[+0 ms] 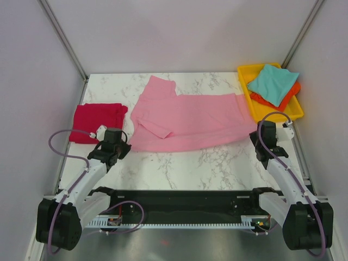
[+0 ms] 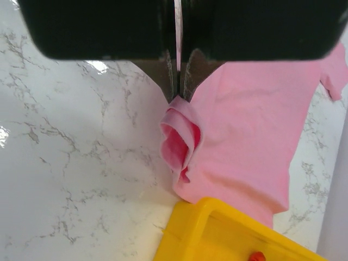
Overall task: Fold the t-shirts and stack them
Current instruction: Fold the tshirt
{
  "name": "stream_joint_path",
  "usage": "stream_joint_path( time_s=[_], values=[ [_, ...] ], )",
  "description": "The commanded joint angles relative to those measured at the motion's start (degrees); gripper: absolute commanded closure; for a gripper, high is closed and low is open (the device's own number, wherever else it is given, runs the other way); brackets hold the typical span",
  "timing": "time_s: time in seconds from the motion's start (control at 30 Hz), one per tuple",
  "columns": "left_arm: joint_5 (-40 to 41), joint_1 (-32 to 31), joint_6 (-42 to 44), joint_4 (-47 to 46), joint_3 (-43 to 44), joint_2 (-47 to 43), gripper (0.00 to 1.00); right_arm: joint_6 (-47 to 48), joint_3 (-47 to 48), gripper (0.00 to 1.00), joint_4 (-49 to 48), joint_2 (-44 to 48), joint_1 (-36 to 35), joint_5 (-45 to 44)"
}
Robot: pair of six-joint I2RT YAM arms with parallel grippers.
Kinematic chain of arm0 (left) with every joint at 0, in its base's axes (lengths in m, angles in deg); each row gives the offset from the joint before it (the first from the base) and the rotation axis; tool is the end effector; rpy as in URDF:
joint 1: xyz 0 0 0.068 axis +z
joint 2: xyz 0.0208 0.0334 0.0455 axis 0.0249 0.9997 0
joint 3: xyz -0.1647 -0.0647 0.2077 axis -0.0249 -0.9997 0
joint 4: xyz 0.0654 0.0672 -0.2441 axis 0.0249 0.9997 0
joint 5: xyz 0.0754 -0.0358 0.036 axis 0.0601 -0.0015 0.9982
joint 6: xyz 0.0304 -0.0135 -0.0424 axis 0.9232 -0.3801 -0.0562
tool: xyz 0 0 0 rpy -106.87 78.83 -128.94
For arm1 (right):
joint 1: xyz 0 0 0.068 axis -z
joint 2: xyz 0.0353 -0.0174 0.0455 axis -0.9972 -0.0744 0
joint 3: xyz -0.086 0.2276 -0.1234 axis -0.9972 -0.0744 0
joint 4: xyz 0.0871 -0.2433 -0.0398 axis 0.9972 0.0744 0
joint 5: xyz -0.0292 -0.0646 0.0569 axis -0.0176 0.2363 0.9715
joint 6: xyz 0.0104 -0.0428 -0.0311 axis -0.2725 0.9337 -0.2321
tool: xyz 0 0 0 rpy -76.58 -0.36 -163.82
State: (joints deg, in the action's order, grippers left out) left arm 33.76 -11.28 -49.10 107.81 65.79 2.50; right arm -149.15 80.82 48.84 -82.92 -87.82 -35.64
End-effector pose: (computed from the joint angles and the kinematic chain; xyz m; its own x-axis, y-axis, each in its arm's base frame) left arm 0.1828 -0.0331 0.1946 -0.4370 -0.7543 -0.4900 -0.5822 0.6524 -0.4851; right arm 0.2014 -0.0072 0.2166 -0.0325 0.8032 -0.5948 0.6697 0.4593 0.5835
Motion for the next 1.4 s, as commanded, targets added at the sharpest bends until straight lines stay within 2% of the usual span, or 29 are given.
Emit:
stream_joint_path(
  time_s=[0.0,0.13,0.23,0.37,0.5,0.63,0.73,0.9,1.03,1.07,1.1,1.13,1.2,1.23,1.37],
  values=[
    [0.5,0.4,0.2,-0.5,0.2,-0.6,0.98,-2.4,-0.8,1.0,1.3,-0.6,0.2,0.4],
    [1.7,1.0,1.7,0.6,7.2,3.1,0.98,-2.5,5.7,1.0,2.3,-4.9,0.2,-1.3],
    [1.4,1.3,3.1,7.2,23.8,8.8,0.98,-2.0,14.7,1.0,5.8,-8.8,0.6,-2.2],
    [0.3,1.3,4.2,10.2,30.9,10.1,0.98,-3.0,21.0,1.0,9.0,-11.5,1.8,-1.1],
    [2.1,1.3,4.3,10.3,25.0,5.5,0.98,-3.6,16.3,1.0,9.1,-9.2,1.9,-0.6],
    [2.0,1.3,3.2,8.2,12.6,-0.3,0.98,-3.7,8.8,1.0,6.8,-6.0,1.9,-0.5],
    [1.8,1.3,2.8,6.7,6.8,-3.9,0.98,-4.0,3.1,1.0,6.0,-2.9,1.8,-0.1],
    [3.0,1.3,3.2,7.9,0.3,-10.1,0.98,-4.4,-5.0,0.92,6.6,5.7,1.9,-0.4],
    [3.5,1.3,1.9,9.0,-4.5,-19.2,0.96,-4.5,-9.5,0.86,8.9,14.8,1.9,-0.3],
    [3.8,1.3,1.3,9.8,-5.1,-20.3,0.95,-4.4,-11.0,0.78,9.2,18.0,1.8,0.1],
    [3.8,1.3,0.8,10.5,-5.9,-21.4,0.86,-4.4,-11.6,0.54,10.4,19.6,1.9,0.2],
    [3.4,1.3,0.7,11.1,-6.2,-22.2,0.71,-4.0,-11.9,0.43,10.9,21.0,1.8,0.5],
    [2.5,1.3,1.1,11.6,-6.0,-23.5,0.24,-3.4,-11.7,0.29,13.8,24.4,1.8,0.6],
    [2.5,1.3,1.3,12.2,-5.9,-23.9,0.13,-2.8,-11.3,0.27,14.6,25.4,1.9,0.4],
    [3.0,1.3,2.2,12.4,-3.8,-24.0,0.1,1.1,-5.8,0.24,16.3,27.6,1.8,-0.6]
  ],
)
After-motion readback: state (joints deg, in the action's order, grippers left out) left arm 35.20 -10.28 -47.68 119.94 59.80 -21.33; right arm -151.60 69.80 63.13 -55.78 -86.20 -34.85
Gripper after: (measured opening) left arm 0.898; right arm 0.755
